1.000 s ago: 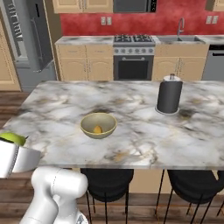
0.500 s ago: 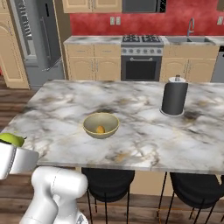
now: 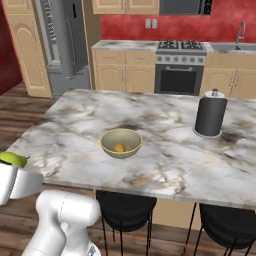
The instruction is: Retrieve the apple and pear from the fridge and place them into the bowl on the dining table.
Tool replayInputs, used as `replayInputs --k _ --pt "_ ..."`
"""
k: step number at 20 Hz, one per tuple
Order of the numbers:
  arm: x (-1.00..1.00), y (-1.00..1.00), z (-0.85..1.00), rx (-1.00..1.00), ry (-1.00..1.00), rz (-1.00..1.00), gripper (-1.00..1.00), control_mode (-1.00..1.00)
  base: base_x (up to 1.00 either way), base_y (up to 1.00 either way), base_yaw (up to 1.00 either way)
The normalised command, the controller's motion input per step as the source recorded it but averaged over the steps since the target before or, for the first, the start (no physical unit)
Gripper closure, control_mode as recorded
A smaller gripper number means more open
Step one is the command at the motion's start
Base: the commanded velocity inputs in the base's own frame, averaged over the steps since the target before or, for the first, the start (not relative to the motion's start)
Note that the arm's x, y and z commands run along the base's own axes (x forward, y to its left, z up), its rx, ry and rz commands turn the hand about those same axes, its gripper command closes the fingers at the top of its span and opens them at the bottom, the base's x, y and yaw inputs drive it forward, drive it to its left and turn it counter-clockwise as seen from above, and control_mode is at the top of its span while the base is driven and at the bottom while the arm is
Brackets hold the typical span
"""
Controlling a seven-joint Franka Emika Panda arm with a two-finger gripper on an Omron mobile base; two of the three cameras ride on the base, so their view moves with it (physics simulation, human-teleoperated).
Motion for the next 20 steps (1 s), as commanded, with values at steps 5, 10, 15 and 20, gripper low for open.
replayInputs --k 5,10,15,20 --pt "0.00 0.00 0.00 0.00 0.00 0.00 1.00 1.00 0.67 -0.09 0.21" --pt "0.84 -0.30 0.00 0.01 0.27 0.02 1.00 -1.00 0.00 0.00 0.00" --pt "1.00 -0.27 0.00 0.01 0.32 0.00 1.00 -1.00 0.00 0.00 0.00" --pt "0.91 -0.21 -0.01 0.00 0.26 0.00 1.00 -1.00 0.00 0.00 0.00"
